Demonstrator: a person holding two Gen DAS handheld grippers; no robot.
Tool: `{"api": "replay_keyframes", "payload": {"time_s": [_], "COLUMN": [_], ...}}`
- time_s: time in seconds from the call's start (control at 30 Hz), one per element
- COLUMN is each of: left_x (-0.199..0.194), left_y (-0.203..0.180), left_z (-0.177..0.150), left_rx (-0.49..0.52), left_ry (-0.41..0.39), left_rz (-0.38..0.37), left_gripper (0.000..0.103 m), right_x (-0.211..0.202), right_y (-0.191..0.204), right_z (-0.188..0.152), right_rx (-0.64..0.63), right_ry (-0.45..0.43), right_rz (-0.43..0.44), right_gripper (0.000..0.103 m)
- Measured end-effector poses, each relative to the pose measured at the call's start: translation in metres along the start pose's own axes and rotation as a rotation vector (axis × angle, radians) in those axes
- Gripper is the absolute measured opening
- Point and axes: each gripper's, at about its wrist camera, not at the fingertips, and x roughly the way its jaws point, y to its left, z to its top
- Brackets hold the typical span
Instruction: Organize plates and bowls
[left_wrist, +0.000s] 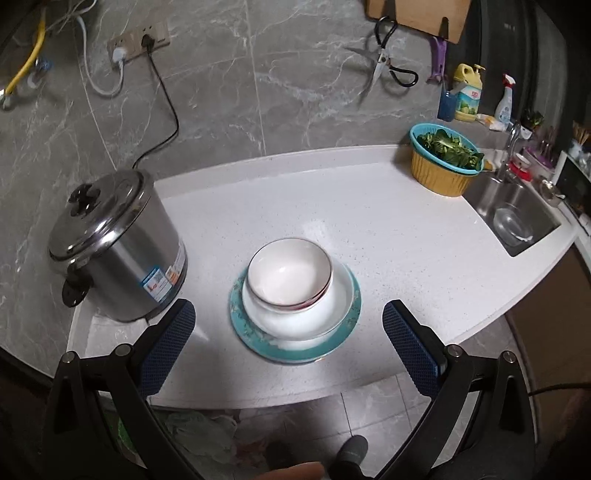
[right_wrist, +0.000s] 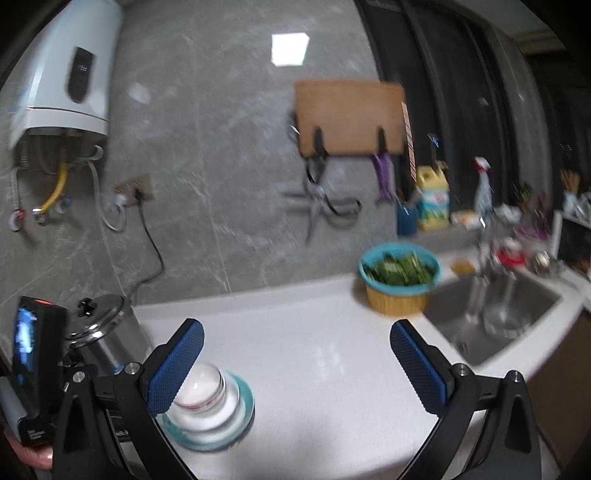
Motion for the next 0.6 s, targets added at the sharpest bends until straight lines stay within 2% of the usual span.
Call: {"api": "replay_keyframes", "payload": {"time_s": [0.07, 0.13, 0.2, 0.33, 0.47, 0.6], "left_x": [-0.003, -0.004, -0.005, -0.005, -0.006, -0.006], "left_y": [0.013, 0.028, 0.04, 0.05, 0.052, 0.058], "left_z": [-0.005, -0.008, -0.013, -0.02, -0.022, -0.019], "left_rx": [0.018, 0.025, 0.02, 0.058, 0.096, 0.091], "left_ry": [0.002, 0.001, 0.01, 0.022, 0.032, 0.03], "left_rz": [0.01, 0.023, -0.017, -0.054, -0.094, -0.123], "left_gripper": [0.103, 0.103, 0.103, 0.103, 0.103, 0.103], "right_x": [0.002, -0.004, -0.008, -0.023, -0.021, -0.016], "right_y": [0.012, 0.027, 0.041, 0.059, 0.069, 0.076], "right_z": [-0.007, -0.016, -0.023, -0.034, -0.041, -0.046], "right_rx": [0.037, 0.037, 0.029, 0.057, 0.091, 0.112], "right_ry": [0.054, 0.06, 0.066, 0.052, 0.135, 0.192], "right_rz": [-0.003, -0.031, -0.069, -0.09, -0.14, -0.168], "right_gripper": [0.103, 0.103, 0.103, 0.103, 0.103, 0.103]}}
